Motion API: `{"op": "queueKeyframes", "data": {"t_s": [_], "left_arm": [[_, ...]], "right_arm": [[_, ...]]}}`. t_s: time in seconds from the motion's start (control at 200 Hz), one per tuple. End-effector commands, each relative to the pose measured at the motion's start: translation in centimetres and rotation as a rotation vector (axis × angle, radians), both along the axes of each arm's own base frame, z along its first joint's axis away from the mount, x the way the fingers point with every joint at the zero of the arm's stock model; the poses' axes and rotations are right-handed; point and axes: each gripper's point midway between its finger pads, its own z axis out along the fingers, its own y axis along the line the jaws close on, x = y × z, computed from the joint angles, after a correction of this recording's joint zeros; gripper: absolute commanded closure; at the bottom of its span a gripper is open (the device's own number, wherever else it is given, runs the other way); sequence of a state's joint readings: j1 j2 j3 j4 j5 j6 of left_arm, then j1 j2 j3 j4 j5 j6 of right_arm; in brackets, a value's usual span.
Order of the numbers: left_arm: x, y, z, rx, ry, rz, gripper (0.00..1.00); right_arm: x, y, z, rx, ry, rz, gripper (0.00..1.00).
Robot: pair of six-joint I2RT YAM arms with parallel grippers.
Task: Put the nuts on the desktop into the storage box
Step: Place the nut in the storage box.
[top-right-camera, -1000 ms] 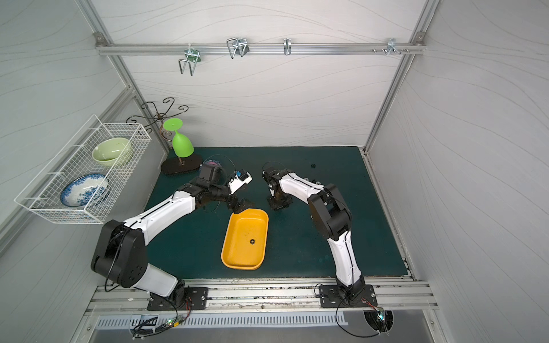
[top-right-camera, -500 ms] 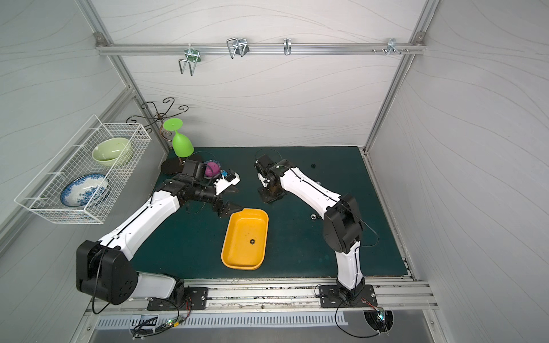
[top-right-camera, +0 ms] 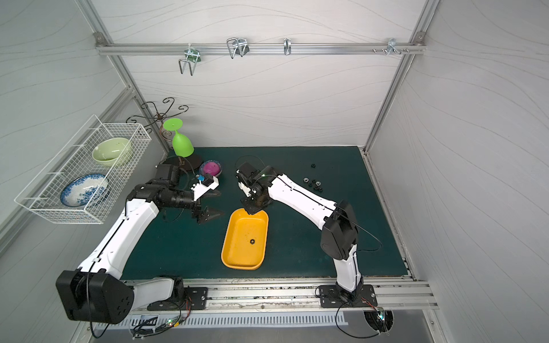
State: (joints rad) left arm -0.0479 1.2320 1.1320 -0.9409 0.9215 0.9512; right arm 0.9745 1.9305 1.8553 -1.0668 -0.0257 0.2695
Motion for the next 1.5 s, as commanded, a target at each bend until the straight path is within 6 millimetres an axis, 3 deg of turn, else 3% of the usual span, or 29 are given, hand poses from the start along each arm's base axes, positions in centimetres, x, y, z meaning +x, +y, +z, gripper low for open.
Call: {"op": "queueKeyframes", "data": {"t_s": [0.0, 0.17, 0.56, 0.83, 0.926, 1.036, 1.181, 1.491], "left_arm": [[-1.8, 0.4, -0.6, -0.003, -0.020, -0.051, 0.01], [-2.5, 1.4, -2.2, 0.008, -0.012, -0.039, 0.01], [-2.4, 2.6, -8.1, 0.081, -0.007, -0.010, 0.01], [-2.6, 2.8, -9.7, 0.083, -0.012, -0.011, 0.01], [-2.6, 2.8, -9.8, 0.079, -0.011, -0.009, 0.01], [-2.5, 2.7, -9.5, 0.067, -0.008, -0.006, 0.01], [-2.5, 2.7, -9.0, 0.063, -0.004, -0.007, 0.01], [-1.1, 2.8, -6.8, 0.049, -0.009, 0.033, 0.01]], "right_arm": [[-1.9, 0.5, 0.0, 0.010, 0.032, -0.006, 0.83], [-3.0, 1.2, -2.8, 0.012, 0.084, -0.026, 0.82], [-2.5, 2.0, -10.7, -0.083, 0.131, -0.100, 0.82], [-1.8, 1.8, -13.7, -0.147, 0.130, -0.122, 0.81], [-1.8, 1.6, -14.4, -0.166, 0.130, -0.125, 0.76], [-1.9, 1.7, -14.3, -0.165, 0.136, -0.120, 0.67], [-1.8, 2.0, -12.3, -0.130, 0.124, -0.117, 0.55], [-0.4, 1.5, -4.8, 0.008, 0.057, -0.156, 0.47]]}}
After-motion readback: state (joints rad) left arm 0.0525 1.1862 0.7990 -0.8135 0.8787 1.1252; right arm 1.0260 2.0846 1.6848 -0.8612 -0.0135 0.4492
